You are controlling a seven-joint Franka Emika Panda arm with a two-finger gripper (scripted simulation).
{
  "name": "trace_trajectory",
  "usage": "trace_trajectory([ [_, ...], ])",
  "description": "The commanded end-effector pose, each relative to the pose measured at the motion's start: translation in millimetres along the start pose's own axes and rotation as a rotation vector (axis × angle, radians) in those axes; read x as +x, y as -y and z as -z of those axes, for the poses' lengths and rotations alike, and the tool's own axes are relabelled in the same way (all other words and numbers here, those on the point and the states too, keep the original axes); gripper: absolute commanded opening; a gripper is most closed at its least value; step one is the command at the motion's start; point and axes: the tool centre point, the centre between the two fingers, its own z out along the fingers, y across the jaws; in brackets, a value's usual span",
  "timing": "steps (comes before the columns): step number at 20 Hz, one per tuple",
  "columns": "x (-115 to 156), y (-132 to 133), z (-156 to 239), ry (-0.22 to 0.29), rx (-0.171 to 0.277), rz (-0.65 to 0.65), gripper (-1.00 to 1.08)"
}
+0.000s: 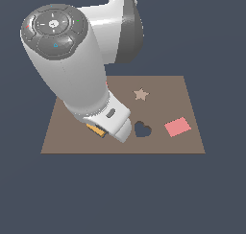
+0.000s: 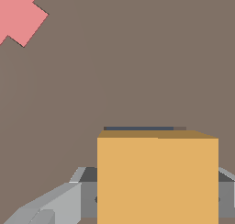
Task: Insert a designated object into the corresponding slot on a board.
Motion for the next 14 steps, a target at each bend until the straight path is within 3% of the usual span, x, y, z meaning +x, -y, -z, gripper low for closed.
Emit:
trace_trajectory([
  [1,0.0,-0.3,-2.0,0.0,0.0,0.0,-1.0],
  [5,0.0,-0.6,-9.5,0.001,-0.001,-0.001,-1.0],
  [6,0.0,-0.6,-9.5,0.001,-0.001,-0.001,1.0],
  [14,0.0,-0.6,-9.5,0.001,-0.001,-0.001,1.0],
])
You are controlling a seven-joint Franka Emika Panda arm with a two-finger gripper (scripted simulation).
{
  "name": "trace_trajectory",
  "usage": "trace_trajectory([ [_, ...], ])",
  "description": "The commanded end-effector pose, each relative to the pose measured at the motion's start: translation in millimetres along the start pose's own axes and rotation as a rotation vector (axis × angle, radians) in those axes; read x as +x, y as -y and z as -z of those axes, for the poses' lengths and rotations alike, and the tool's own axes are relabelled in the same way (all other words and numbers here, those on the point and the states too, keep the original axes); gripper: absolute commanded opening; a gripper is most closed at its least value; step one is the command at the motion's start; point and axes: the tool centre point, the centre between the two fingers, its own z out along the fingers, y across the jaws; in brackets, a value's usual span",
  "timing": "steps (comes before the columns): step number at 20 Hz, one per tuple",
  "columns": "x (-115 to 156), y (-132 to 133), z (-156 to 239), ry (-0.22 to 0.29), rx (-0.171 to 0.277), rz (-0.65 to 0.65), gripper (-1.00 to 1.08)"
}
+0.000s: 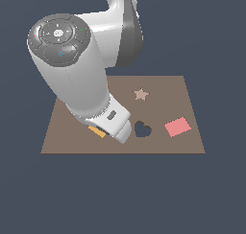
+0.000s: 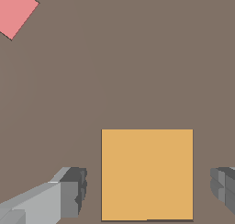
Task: Insert a designated object into the corresponding slot on a board.
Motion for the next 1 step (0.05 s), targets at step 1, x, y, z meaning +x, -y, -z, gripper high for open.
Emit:
trace_trajectory([
  [1,0.0,0.0,0.0,0.0,0.0,0.0,1.0],
])
